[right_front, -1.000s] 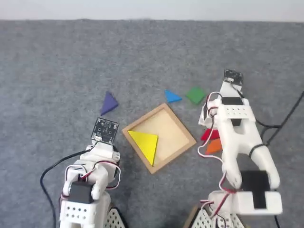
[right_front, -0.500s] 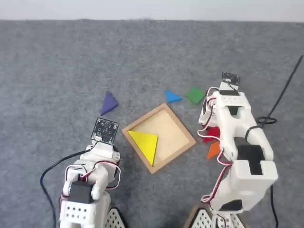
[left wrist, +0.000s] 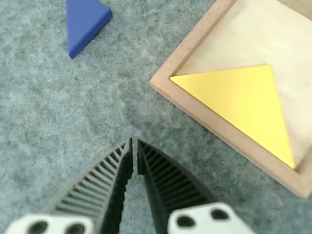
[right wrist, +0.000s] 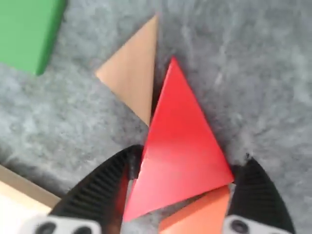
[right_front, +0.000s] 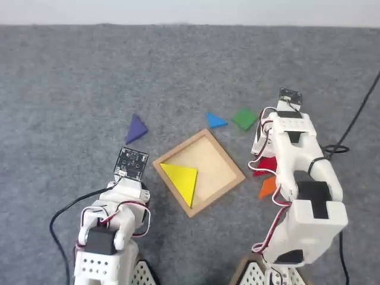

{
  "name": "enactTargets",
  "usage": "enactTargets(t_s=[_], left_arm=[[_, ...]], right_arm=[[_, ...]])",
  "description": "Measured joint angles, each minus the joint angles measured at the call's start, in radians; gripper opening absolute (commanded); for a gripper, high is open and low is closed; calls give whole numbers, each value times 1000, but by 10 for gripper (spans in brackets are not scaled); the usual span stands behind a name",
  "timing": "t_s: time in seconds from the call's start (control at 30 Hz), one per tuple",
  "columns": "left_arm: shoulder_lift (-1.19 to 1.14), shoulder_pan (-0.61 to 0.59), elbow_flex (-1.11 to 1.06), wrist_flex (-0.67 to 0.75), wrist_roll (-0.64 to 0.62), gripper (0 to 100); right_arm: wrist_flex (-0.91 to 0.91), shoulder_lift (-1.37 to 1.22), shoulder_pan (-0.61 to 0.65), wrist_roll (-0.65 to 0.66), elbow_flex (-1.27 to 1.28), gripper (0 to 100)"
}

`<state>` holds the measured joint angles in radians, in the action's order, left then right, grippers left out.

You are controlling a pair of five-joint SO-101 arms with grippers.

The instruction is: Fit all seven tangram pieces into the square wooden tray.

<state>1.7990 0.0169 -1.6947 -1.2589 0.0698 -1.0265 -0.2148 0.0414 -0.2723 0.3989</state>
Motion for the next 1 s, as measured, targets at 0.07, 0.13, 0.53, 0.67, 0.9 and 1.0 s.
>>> enactTargets(t_s=[0.07, 0.13, 0.53, 0.67, 0.9, 1.0], left_arm=[[0, 0, 0, 0, 0, 19], [0, 0, 0, 0, 0, 19], [0, 0, 0, 0, 0, 19], [0, 0, 0, 0, 0, 19], [0, 0, 0, 0, 0, 19], [0, 0, 0, 0, 0, 19]], right_arm=[[-17, 40, 3, 2, 0, 246], [-31, 97, 8, 2, 0, 246], [-48, 333, 124, 2, 106, 245], [-48, 354, 278, 2, 106, 245], [-8, 354, 500, -29, 100, 245], [-3, 313, 555, -69, 34, 245]])
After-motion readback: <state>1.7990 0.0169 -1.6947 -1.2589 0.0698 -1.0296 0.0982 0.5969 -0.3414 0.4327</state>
